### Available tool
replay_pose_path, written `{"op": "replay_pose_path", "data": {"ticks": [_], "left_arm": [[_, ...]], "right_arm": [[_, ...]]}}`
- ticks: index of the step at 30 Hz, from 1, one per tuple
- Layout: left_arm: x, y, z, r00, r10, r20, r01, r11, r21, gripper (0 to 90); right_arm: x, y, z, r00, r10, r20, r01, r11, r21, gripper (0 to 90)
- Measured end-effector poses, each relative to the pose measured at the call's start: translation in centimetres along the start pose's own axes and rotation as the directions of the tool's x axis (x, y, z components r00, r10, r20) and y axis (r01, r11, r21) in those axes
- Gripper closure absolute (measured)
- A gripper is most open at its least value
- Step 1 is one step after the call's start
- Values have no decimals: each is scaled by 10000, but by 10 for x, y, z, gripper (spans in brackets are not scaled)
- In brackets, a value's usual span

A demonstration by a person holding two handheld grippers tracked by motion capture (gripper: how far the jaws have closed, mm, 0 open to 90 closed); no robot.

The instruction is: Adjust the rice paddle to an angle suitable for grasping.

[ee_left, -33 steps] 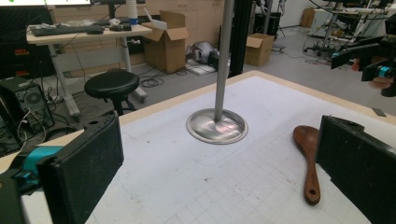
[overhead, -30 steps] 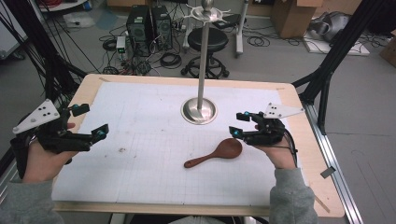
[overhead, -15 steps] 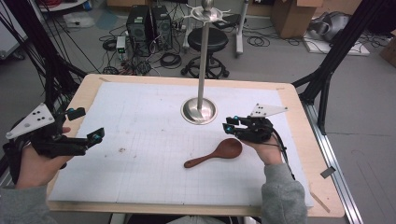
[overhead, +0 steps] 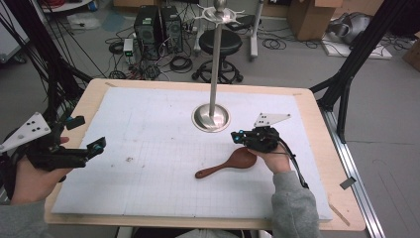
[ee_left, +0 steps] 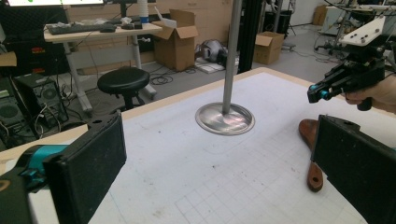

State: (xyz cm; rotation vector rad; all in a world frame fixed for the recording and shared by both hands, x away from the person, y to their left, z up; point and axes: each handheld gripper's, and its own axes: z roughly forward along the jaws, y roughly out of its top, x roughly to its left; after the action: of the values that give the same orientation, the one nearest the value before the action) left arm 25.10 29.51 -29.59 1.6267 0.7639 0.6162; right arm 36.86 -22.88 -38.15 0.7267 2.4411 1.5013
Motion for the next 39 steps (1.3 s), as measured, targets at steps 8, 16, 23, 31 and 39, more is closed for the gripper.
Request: {"op": "replay_pose_path", "data": {"ticks": [8, 16, 23, 31, 39], "left_arm": [[-1, -2, -5, 10000, -12, -53, 12, 10000, -11, 38], [-2, -3, -9, 9999, -24, -154, 24, 10000, 13, 37], [-1, -6, -12, 9998, -52, -214, 54, 9999, 101, 38], [-2, -7, -14, 9996, -62, -267, 66, 9999, 147, 38], [-2, -8, -13, 9996, -61, -278, 66, 9998, 201, 38]], "right_arm": [[-6, -7, 16, 9997, 187, -138, -181, 9990, 405, 892], [-13, -16, 34, 9992, -88, 387, 39, 9923, 1241, 895], [-18, -22, 41, 9989, -61, 466, -21, 9848, 1736, 896], [-24, -28, 47, 9988, -38, 486, -66, 9771, 2125, 896], [-26, -31, 51, 9984, -100, 549, -36, 9698, 2437, 896]]}}
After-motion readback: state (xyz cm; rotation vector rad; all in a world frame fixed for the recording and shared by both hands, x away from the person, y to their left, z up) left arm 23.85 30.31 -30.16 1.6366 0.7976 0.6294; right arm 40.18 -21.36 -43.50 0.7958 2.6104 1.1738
